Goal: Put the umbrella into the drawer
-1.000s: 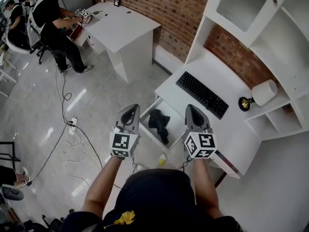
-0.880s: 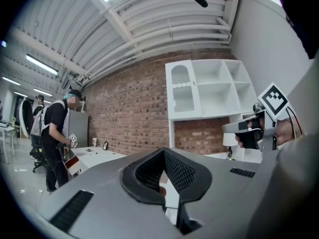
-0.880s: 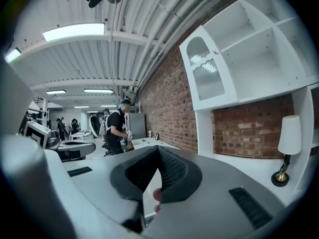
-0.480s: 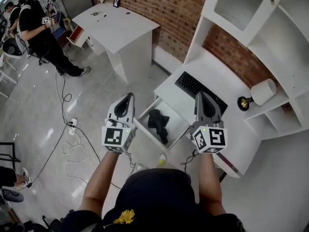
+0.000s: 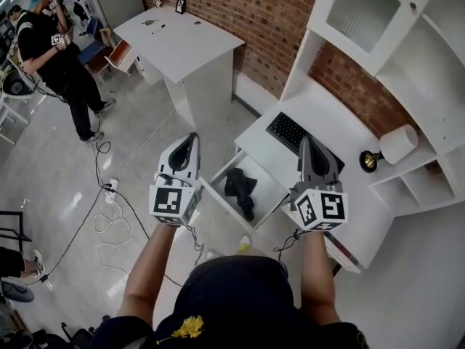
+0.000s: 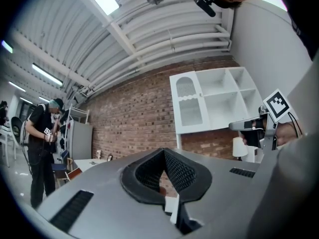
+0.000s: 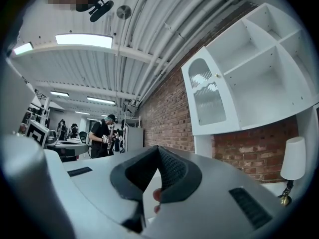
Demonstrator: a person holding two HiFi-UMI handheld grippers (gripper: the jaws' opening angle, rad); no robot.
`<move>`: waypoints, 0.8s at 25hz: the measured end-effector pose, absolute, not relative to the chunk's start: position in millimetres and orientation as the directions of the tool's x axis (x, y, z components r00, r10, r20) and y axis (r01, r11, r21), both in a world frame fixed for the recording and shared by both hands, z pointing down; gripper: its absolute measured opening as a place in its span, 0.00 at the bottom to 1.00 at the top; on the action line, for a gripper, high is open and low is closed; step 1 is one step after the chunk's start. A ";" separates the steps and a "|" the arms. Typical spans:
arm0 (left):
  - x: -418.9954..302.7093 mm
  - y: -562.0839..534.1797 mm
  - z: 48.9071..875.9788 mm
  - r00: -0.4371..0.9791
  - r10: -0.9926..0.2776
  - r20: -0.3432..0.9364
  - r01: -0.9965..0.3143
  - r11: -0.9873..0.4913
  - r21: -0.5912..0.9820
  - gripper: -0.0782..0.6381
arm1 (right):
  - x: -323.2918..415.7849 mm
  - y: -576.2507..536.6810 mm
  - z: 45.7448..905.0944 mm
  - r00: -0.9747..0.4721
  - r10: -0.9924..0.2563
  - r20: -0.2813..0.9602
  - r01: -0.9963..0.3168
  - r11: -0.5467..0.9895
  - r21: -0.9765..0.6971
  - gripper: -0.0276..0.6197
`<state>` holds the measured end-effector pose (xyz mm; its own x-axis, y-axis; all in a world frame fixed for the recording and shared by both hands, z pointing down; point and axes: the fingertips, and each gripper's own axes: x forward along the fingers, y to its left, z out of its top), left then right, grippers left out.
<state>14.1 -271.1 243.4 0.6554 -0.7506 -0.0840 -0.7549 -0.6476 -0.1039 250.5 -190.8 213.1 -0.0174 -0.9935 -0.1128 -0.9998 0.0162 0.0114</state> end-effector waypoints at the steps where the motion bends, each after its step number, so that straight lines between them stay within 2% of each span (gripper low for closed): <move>1: 13.1 -271.9 246.2 0.653 -0.753 -0.081 -0.757 -0.645 -0.105 0.13 | 250.2 -191.8 214.1 -0.019 -0.994 -0.110 -1.000 0.017 0.014 0.05; 20: 13.8 -273.2 248.1 0.655 -0.752 -0.070 -0.755 -0.649 -0.092 0.13 | 249.0 -198.4 221.9 -0.020 -0.996 -0.091 -1.000 0.018 0.019 0.05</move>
